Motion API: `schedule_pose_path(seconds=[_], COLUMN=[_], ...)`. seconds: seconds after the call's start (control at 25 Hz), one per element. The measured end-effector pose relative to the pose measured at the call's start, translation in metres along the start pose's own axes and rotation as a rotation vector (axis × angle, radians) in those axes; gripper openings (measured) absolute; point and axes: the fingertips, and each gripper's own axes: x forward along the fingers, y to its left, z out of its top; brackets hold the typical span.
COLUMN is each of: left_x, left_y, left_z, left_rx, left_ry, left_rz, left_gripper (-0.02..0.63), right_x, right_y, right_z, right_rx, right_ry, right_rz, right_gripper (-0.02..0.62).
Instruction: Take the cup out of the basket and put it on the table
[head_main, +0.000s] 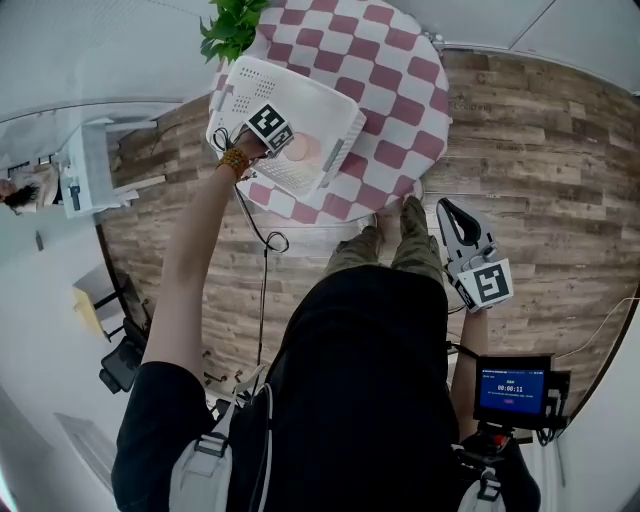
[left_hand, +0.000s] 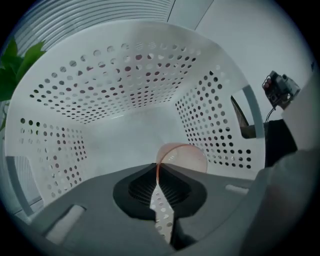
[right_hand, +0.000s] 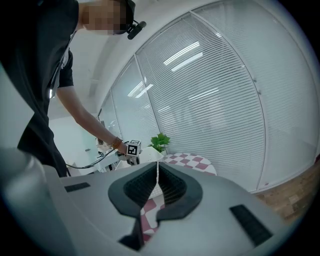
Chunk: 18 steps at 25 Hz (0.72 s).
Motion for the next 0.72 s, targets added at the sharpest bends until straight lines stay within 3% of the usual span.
schedule_pose_path(seconds=[0.56,0.72], left_x=[-0.039,-0.059], left_y=[-0.007,-0.004], left_z=[0.002,-0.005], left_rx=[-0.061,-0.13], left_ry=[-0.198,-0.279], left_rz=[-0.016,-0.007], left_gripper=[0.017,0.017], right_x=[0.028,0.04], right_y=[0.014,0.018], right_z=[0.022,0.023], right_rx=[-0.074,-0.107], right_ry=[0.0,0.028], right_rz=[0.081,0.107], right_gripper=[0.012,0.012])
